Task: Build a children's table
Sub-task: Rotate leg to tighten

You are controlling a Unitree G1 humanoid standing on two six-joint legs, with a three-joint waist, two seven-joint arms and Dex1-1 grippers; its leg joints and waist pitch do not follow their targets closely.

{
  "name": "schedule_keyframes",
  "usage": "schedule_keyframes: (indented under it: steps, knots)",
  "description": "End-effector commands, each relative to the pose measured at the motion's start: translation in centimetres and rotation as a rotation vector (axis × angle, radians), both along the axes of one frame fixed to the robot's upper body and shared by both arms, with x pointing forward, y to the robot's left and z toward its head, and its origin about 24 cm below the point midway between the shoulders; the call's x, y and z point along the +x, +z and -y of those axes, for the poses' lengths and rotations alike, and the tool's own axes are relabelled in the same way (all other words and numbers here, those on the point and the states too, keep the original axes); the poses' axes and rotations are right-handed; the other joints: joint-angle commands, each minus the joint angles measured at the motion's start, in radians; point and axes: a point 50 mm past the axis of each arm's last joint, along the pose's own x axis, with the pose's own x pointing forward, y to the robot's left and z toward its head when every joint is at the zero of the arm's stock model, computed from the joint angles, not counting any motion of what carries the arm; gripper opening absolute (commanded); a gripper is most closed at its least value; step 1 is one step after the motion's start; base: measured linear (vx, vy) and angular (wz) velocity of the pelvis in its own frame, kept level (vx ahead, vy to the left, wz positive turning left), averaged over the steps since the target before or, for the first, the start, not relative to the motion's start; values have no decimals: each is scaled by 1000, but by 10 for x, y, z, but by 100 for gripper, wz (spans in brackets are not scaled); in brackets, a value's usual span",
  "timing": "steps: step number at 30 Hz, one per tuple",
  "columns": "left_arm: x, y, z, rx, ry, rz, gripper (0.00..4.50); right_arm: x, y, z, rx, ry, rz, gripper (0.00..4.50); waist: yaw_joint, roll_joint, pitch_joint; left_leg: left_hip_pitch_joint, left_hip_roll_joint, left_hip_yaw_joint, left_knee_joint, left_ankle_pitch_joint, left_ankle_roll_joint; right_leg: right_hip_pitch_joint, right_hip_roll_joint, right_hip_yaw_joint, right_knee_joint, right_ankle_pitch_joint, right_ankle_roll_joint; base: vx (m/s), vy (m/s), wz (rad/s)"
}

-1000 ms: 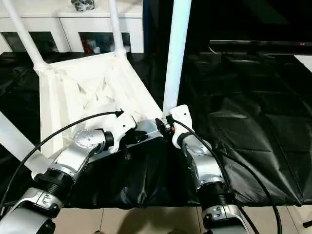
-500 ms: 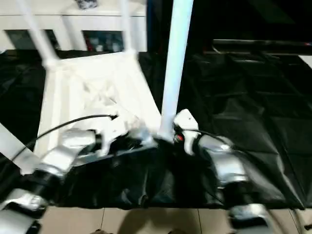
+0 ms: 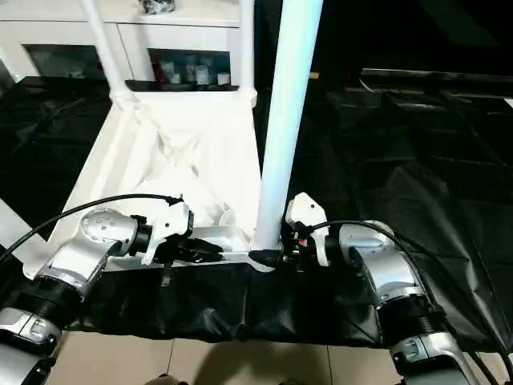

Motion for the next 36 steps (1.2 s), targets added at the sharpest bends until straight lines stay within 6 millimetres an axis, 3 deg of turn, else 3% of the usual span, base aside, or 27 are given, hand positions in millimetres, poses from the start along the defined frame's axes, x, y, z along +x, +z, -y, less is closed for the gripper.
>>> schedule_keyframes:
  steps: [1,8,11,13,15,19,20,21,22,25,26,30,36]
  knots:
    - [4,8,7,-5,-30,35,0,-4,-1,-11,11,74,-5,282,1,-14,-63,5,23,5,-62,-139,80,56,-55,40,-60,-105,-254,0,0,0]
    - [8,6,10,-22,52,60,0,-3,-4,-12,53,-45,9,268,2,-14,-63,6,23,4,-63,-148,72,56,-56,40,-62,-127,-246,0,0,0]
    - [10,1,18,-17,151,64,0,1,-15,-15,12,-234,23,267,-3,-13,-56,8,22,1,-70,-190,47,53,-57,40,-73,-214,-223,0,0,0]
    - [10,-2,32,-39,215,66,0,5,-22,-22,2,-388,38,266,-12,-10,-51,10,19,-2,-76,-237,13,50,-57,39,-84,-323,-187,0,0,0]
    - [10,-3,38,-47,238,70,0,7,-24,-26,9,-448,38,266,-18,-14,-52,7,17,-5,-77,-243,5,52,-58,39,-86,-354,-169,0,0,0]
    - [13,-5,77,-85,318,82,0,17,-27,-56,51,-642,34,266,-32,-9,-53,8,15,-4,-76,-246,-6,47,-53,43,-89,-319,-166,0,0,0]
    - [14,-4,81,-90,329,87,0,18,-26,-60,47,-654,42,266,-33,-1,-54,10,12,-6,-77,-250,-6,49,-53,41,-89,-320,-167,0,0,0]
    - [14,-4,81,-90,329,87,0,18,-26,-60,47,-654,42,266,-34,-6,-56,10,11,-4,-75,-248,1,49,-51,43,-91,-298,-168,0,0,0]
    - [14,-3,91,-92,338,102,0,23,-22,-70,51,-689,66,266,-31,4,-57,10,11,-4,-73,-244,8,50,-52,44,-88,-280,-172,0,0,0]
    - [14,1,98,-102,333,108,0,28,-13,-77,75,-708,117,266,-35,1,-58,8,9,-3,-73,-234,9,52,-51,42,-90,-266,-174,0,0,0]
    - [14,1,98,-104,332,107,0,29,-11,-77,85,-710,124,301,-33,4,-61,7,9,-3,-71,-221,15,53,-51,43,-87,-242,-178,0,0,0]
    - [16,3,82,-106,329,114,0,26,-6,-60,156,-665,103,338,-31,12,-63,4,10,-2,-69,-190,37,59,-50,42,-79,-156,-205,0,0,0]
    - [12,-1,52,-50,246,109,0,22,-6,-30,74,-513,148,351,-31,14,-63,4,13,-2,-68,-197,56,60,-51,39,-77,-134,-229,0,0,0]
